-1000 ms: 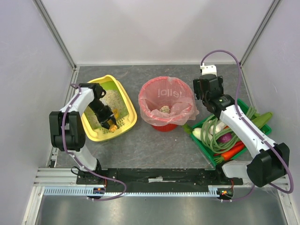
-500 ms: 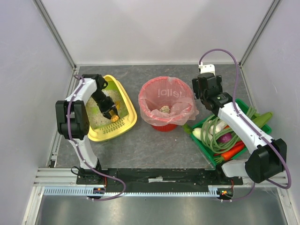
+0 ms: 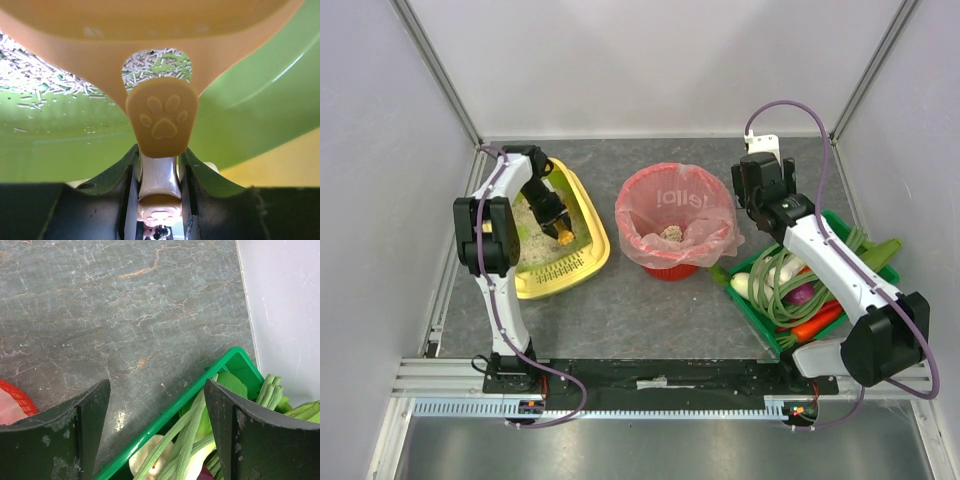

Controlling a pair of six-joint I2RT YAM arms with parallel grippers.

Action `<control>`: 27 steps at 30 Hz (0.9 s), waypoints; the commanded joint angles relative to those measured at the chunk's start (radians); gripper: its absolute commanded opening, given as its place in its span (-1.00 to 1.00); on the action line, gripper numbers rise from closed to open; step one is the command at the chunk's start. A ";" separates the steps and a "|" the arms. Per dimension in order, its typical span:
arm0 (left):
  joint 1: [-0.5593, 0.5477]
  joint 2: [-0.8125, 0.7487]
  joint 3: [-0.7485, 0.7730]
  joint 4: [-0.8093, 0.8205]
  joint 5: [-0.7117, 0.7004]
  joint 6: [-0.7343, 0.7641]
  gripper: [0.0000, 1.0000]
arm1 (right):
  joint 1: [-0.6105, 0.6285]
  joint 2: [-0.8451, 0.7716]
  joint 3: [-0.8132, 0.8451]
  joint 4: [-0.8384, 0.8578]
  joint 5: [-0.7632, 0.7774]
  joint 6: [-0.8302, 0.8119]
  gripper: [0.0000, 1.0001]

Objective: Clean the litter box

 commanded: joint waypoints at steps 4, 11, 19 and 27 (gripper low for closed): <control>0.007 0.025 0.023 -0.133 -0.081 0.019 -0.97 | 0.001 0.012 0.058 0.004 0.044 -0.006 0.68; 0.007 -0.057 -0.063 -0.027 -0.123 0.001 -0.97 | 0.001 0.023 0.072 0.002 0.052 -0.012 0.68; 0.012 -0.089 -0.082 0.075 -0.178 0.042 -0.96 | 0.001 0.038 0.090 0.002 0.033 -0.015 0.67; 0.012 -0.144 -0.154 0.219 -0.258 0.077 -0.96 | 0.001 0.063 0.126 0.009 0.015 -0.035 0.67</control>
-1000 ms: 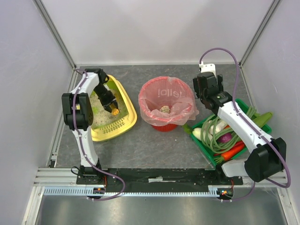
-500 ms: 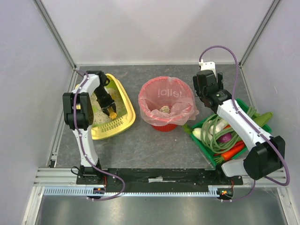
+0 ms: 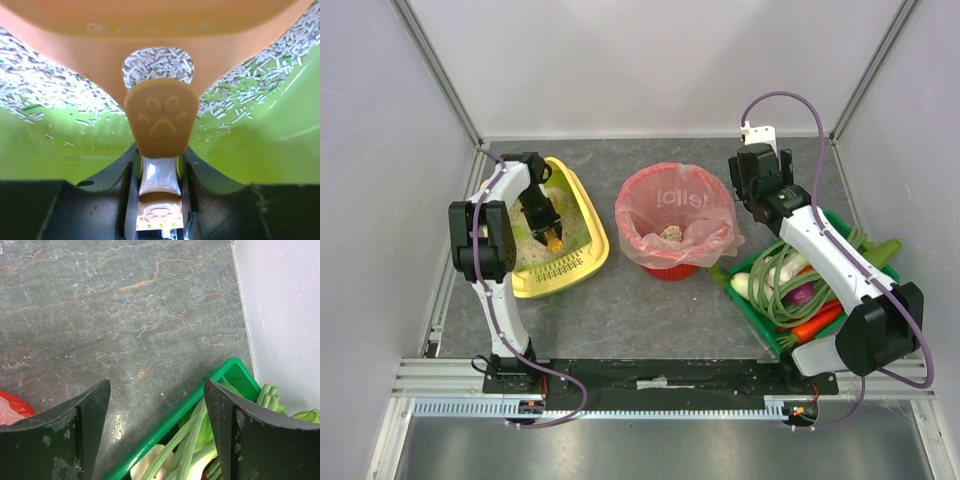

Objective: Clean the litter box

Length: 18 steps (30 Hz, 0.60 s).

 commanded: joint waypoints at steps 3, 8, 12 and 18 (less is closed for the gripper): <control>0.006 -0.112 -0.070 0.159 -0.074 0.081 -0.97 | 0.001 0.018 0.063 0.021 -0.019 -0.023 0.68; 0.006 -0.219 -0.148 0.225 -0.048 0.094 -0.96 | 0.001 0.032 0.082 0.033 -0.027 -0.029 0.67; 0.006 -0.354 -0.246 0.233 -0.039 0.084 -0.97 | 0.001 0.045 0.090 0.040 -0.052 -0.024 0.67; 0.006 -0.445 -0.335 0.226 -0.019 0.070 -0.97 | 0.001 0.054 0.094 0.040 -0.079 -0.034 0.67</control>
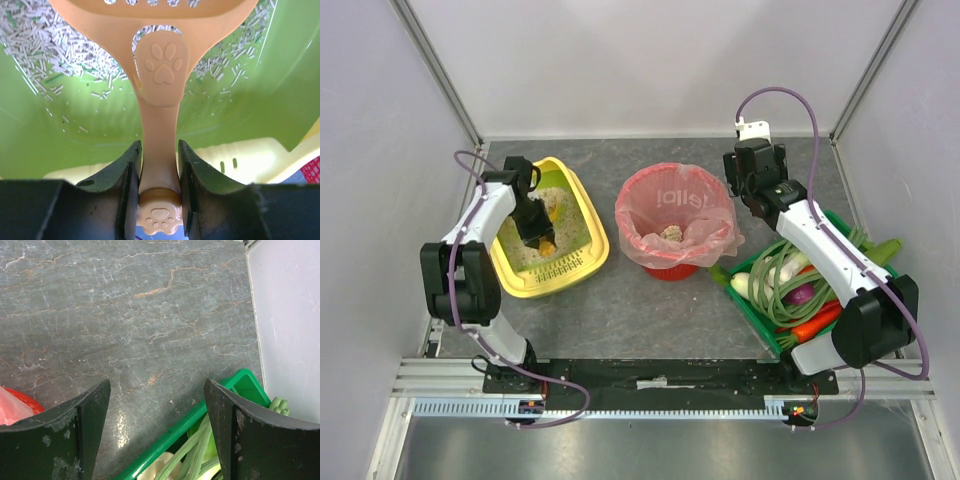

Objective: Clean the litter box

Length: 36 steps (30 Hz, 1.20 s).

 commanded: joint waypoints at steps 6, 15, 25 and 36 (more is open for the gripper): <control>0.000 -0.202 -0.107 0.043 0.057 0.003 -0.97 | 0.001 0.008 0.043 0.028 -0.043 -0.015 0.67; -0.009 -0.196 -0.117 0.124 -0.003 0.003 -0.96 | 0.001 -0.006 0.030 0.031 -0.064 -0.013 0.67; -0.029 -0.313 -0.197 0.115 -0.055 0.003 -0.96 | 0.001 -0.017 0.026 0.033 -0.073 -0.002 0.66; -0.078 -0.419 -0.279 0.101 -0.127 -0.075 -0.96 | 0.001 -0.021 0.010 0.040 -0.074 0.001 0.66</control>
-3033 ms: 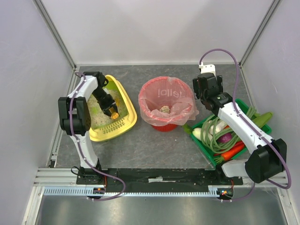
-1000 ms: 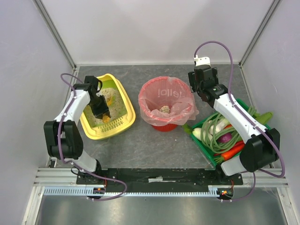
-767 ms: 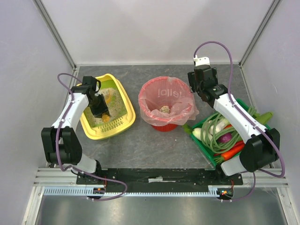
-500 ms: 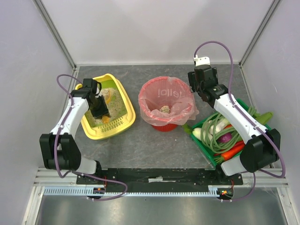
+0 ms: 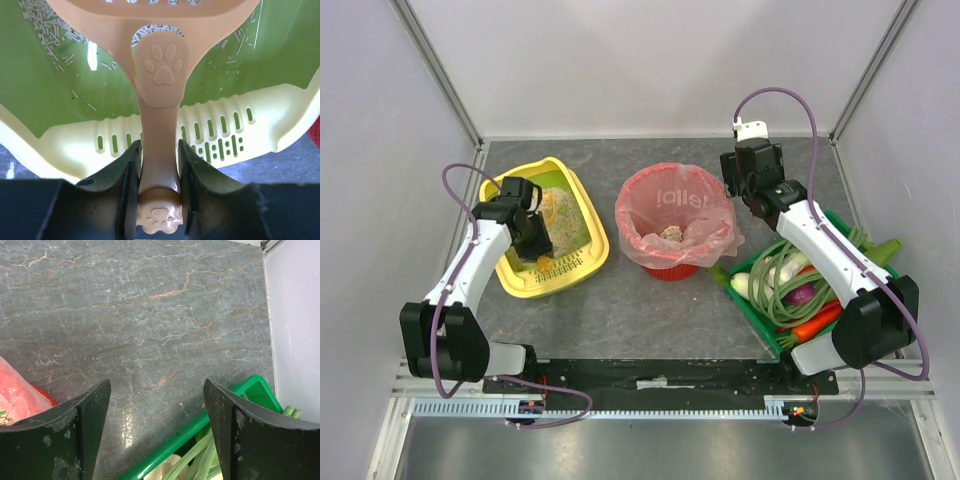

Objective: Clean the litter box

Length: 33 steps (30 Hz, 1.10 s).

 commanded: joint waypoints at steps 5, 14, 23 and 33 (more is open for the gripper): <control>-0.025 -0.042 -0.003 -0.023 -0.039 -0.055 -0.96 | 0.002 -0.021 0.003 0.036 0.001 0.004 0.66; 0.019 -0.093 -0.056 0.000 0.020 -0.061 -0.97 | 0.001 -0.023 0.002 0.042 0.006 0.002 0.66; -0.005 -0.228 -0.070 0.046 0.036 0.083 -0.97 | -0.001 -0.030 -0.011 0.042 0.009 0.005 0.67; -0.005 -0.295 -0.104 0.064 0.053 0.105 -0.97 | -0.001 -0.037 -0.023 0.052 0.024 0.001 0.66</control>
